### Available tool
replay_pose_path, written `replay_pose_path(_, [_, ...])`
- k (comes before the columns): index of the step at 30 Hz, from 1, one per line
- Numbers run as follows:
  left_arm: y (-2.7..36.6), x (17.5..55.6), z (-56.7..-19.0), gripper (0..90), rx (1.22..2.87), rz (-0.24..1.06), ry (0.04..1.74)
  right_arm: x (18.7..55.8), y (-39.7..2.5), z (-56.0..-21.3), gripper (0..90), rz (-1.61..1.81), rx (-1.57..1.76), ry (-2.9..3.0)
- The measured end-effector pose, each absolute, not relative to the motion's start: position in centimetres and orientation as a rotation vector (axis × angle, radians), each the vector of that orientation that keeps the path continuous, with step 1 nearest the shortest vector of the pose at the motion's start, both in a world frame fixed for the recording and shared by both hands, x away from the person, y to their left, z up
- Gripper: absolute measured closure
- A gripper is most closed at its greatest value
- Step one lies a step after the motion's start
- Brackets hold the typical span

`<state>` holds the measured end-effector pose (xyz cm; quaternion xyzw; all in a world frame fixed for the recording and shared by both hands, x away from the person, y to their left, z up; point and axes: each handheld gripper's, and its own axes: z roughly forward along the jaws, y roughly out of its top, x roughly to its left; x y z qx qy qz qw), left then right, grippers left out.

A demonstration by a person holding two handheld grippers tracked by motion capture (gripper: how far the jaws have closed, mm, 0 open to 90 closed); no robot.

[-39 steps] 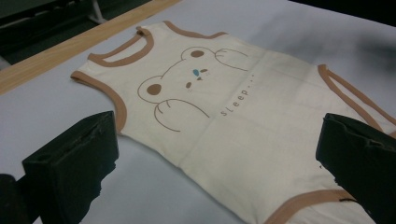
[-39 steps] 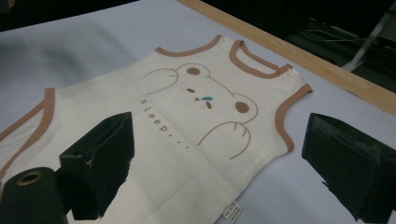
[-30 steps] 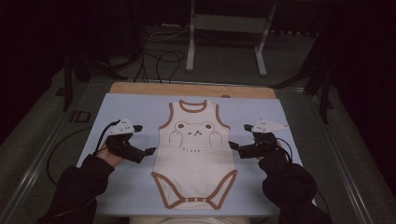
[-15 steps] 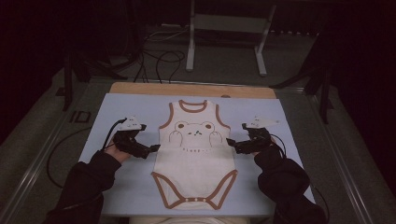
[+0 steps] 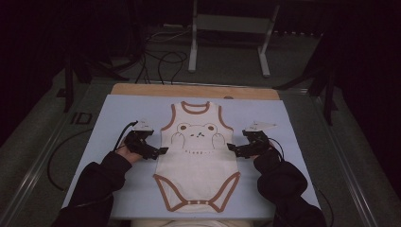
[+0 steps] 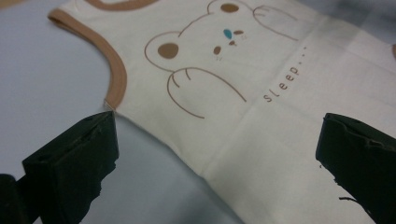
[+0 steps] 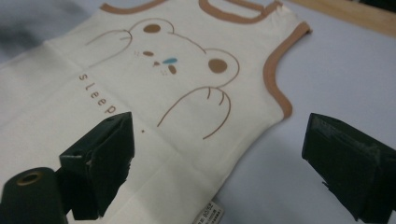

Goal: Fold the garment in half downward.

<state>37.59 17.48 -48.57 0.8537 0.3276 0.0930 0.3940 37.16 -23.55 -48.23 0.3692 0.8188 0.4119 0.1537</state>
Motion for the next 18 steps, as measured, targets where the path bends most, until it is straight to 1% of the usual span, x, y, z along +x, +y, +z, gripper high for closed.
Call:
replay_pose_path(8, [16.7,38.4,-49.7,1.4,2.195,0.246,0.883,37.9,-23.1,-49.3,10.1,1.166,1.117,2.348])
replay_pose_path(9, [16.4,38.5,-49.9,1.5,2.201,0.264,0.889,38.2,-23.0,-49.6,14.3,1.149,1.126,2.355])
replay_pose_path(13, [16.0,38.7,-50.3,3.2,2.212,0.264,0.901,38.7,-22.8,-50.1,19.3,1.106,1.151,2.36])
replay_pose_path(14, [16.0,38.7,-50.3,3.2,2.212,0.264,0.901,38.7,-22.8,-50.1,19.3,1.106,1.151,2.36])
replay_pose_path(16, [15.8,38.9,-50.4,4.5,2.219,0.257,0.938,39.1,-22.6,-50.6,25.7,1.071,1.168,2.371])
replay_pose_path(18, [15.8,39.1,-50.6,6.4,2.214,0.253,0.957,39.3,-22.6,-50.9,27.2,1.066,1.188,2.375])
